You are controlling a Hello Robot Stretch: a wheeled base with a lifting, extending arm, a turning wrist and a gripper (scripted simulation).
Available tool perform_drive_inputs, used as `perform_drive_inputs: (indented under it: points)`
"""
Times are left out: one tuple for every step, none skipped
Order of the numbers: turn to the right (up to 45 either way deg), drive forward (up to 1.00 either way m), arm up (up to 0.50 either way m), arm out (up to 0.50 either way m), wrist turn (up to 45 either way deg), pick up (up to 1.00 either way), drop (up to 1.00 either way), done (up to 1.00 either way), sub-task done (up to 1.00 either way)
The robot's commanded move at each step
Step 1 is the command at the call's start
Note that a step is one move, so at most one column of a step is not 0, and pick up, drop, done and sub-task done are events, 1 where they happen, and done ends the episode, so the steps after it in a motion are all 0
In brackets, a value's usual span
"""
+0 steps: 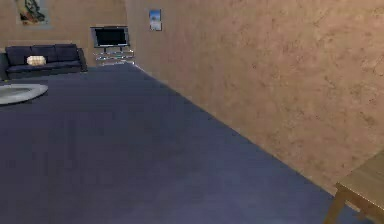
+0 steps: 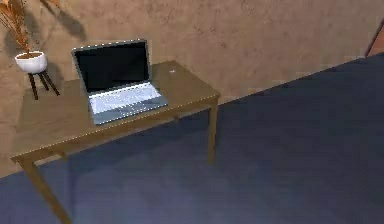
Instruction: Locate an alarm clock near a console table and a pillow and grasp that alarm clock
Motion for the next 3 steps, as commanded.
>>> perform_drive_inputs:
  points:
    - [-45.0, 0.0, 0.0, 0.0, 0.0, 0.0, 0.0, 0.0, 0.0]
    - [-12.0, 0.0, 0.0, 0.0, 0.0, 0.0, 0.0, 0.0, 0.0]
    - [0.0, 1.0, 0.0, 0.0, 0.0, 0.0, 0.0, 0.0, 0.0]
